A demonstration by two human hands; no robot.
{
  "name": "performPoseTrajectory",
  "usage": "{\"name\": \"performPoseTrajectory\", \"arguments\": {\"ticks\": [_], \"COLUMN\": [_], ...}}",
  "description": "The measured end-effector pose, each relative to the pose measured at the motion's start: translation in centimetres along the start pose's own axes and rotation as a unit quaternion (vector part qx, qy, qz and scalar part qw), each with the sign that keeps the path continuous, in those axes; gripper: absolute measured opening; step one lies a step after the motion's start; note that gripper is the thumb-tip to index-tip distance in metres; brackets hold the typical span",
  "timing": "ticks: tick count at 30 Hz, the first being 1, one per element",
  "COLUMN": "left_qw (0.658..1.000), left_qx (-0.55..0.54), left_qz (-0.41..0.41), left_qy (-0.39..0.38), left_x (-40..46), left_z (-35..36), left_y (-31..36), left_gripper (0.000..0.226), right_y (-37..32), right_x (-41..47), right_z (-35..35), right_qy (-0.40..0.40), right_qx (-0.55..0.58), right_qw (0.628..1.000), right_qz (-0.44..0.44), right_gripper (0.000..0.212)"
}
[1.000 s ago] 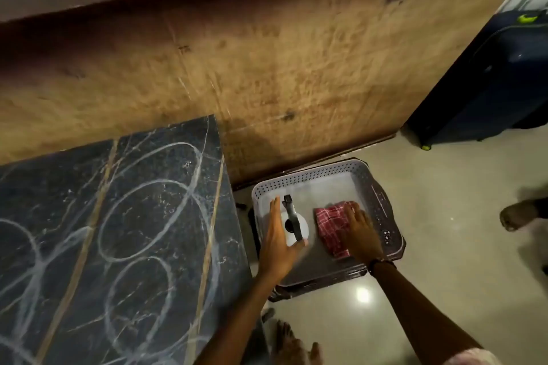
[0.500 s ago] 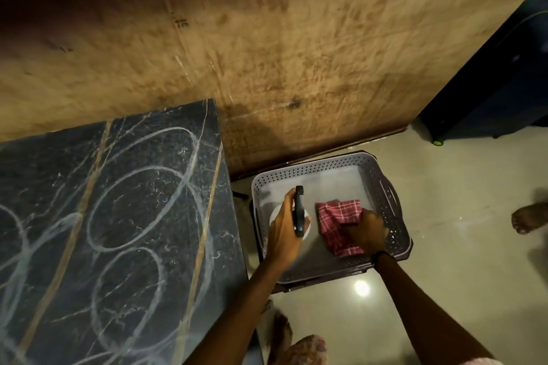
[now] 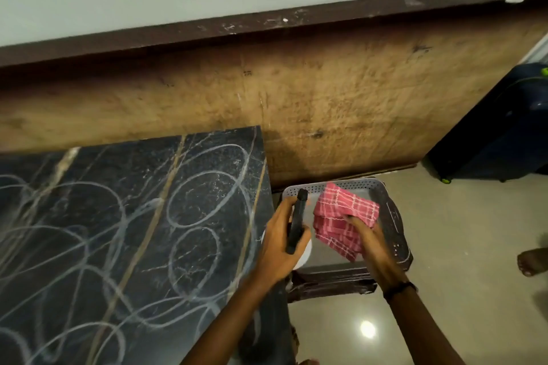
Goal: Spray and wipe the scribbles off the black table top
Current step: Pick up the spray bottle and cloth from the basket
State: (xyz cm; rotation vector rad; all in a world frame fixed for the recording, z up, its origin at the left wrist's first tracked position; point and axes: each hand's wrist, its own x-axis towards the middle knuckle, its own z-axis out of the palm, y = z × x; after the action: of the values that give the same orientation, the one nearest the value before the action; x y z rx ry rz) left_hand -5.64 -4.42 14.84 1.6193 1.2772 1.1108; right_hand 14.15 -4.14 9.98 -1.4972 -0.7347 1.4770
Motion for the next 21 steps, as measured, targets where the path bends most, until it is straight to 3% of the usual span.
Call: {"name": "performPoseTrajectory", "arguments": {"ticks": [3,8,14,18,21], "left_qw": [1.000,0.995,0.977,0.962,0.950], "left_qx": [-0.001,0.002,0.012,0.045,0.072], "left_qz": [-0.006,-0.070,-0.158,-0.212,-0.247], "left_qy": [0.018,0.068,0.141,0.163,0.176], "left_x": [-3.0,-8.8,-16.8,-21.4,-24.2], "left_z": [-4.3,-12.1,-21.0,-26.8,-30.3], "left_y": [1.2,1.0,-0.6,-1.9,-2.8], "left_gripper": [0.033,0.003,0.031,0.024,0.040], "right_y": [-0.4,1.1,4.5,7.2,9.4], "right_x": [-3.0,-8.3,-14.1,-17.8,-20.0], "right_z": [5.3,15.4,25.9,32.5,36.5], "right_qy": [-0.050,-0.158,-0.228,-0.238,-0.245], "right_qx": [0.096,0.234,0.272,0.284,0.269], "right_qw": [0.993,0.948,0.921,0.915,0.916], "right_qz": [0.051,0.147,0.164,0.162,0.168], "right_gripper": [0.057,0.042,0.056,0.065,0.069]}}
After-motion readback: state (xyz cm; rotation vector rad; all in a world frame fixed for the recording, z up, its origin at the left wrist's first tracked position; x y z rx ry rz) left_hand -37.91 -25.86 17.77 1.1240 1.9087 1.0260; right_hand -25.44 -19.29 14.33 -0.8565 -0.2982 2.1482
